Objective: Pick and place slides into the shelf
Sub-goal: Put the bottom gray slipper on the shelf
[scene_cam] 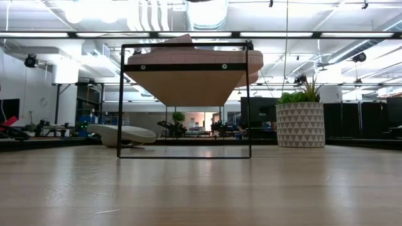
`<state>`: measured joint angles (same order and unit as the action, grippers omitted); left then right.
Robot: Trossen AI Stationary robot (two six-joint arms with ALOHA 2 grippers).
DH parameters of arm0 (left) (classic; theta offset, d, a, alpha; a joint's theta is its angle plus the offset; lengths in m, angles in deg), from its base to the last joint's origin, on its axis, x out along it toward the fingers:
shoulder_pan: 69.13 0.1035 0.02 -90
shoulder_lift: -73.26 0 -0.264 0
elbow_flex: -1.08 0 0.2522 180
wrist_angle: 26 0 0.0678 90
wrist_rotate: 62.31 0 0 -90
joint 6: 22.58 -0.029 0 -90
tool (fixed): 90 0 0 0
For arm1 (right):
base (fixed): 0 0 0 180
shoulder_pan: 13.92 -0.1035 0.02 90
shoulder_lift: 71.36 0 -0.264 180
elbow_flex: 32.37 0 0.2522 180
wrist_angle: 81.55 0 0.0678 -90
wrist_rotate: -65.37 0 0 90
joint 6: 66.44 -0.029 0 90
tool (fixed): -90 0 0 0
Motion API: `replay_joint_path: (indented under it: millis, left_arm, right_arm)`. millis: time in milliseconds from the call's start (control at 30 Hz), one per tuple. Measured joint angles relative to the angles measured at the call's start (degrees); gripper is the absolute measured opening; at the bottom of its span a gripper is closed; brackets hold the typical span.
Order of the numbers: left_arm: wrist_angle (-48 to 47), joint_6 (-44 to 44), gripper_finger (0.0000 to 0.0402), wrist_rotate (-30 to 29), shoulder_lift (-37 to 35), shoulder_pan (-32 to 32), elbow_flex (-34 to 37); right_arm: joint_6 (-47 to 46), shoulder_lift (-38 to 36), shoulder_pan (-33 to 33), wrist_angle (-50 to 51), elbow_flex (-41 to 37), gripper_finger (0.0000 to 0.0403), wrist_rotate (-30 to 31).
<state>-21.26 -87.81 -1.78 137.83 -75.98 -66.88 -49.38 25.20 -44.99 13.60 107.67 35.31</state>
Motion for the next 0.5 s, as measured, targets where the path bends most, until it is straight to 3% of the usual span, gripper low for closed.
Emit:
replay_joint_path:
  millis: [500]
  left_arm:
    - [0.2, 0.4, 0.0013, 1.1, 1.1, -0.3, -0.3]
  right_arm:
    - [5.5, 2.9, 4.8, 2.6, -0.1, 0.0234, 3.6]
